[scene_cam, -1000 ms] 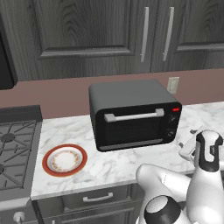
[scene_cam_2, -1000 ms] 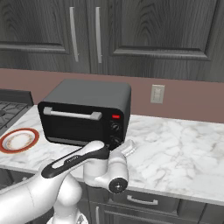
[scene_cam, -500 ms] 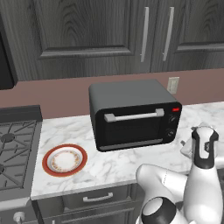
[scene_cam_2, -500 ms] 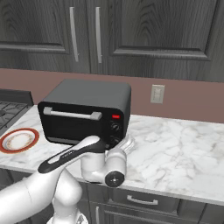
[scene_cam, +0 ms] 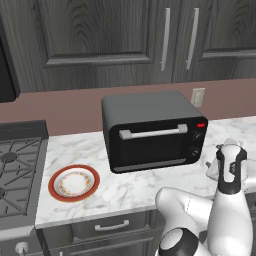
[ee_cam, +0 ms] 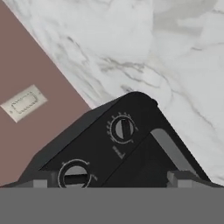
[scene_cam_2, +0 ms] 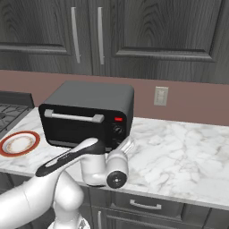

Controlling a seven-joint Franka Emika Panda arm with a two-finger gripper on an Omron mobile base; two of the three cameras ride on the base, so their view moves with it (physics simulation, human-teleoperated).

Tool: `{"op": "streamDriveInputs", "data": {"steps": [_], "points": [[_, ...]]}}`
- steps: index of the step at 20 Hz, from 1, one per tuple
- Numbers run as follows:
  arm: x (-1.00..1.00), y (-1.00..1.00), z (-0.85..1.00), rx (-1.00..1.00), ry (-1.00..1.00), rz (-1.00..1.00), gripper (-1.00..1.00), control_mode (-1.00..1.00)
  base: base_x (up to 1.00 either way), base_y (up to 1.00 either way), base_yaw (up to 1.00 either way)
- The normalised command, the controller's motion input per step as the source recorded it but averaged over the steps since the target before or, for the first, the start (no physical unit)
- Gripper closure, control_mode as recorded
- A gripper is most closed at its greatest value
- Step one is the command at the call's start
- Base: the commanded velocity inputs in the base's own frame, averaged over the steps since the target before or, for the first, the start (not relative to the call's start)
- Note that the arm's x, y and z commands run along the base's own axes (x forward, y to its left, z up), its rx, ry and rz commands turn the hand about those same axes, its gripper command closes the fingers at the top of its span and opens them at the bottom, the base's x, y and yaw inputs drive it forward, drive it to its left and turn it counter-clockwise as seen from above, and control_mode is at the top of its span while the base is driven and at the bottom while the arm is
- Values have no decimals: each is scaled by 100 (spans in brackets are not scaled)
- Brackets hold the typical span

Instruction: Pull the toaster oven rack outwards. Pick up the baguette from the plate and place it on the toaster oven rack. Close the toaster oven door fully and set the temperature to the lowest setting.

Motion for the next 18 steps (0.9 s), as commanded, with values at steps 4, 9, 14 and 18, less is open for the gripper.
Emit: {"op": "streamDriveInputs", "data": {"steps": [4,9,14,18], "points": [[0,56,-30,0,0,0,-100,-100,0,0,0],[11,55,-11,0,0,0,-100,-100,0,0,0],[43,31,-10,0,0,-3,-100,-100,0,0,0],[38,3,-32,0,2,-7,-100,-100,0,0,0]]}}
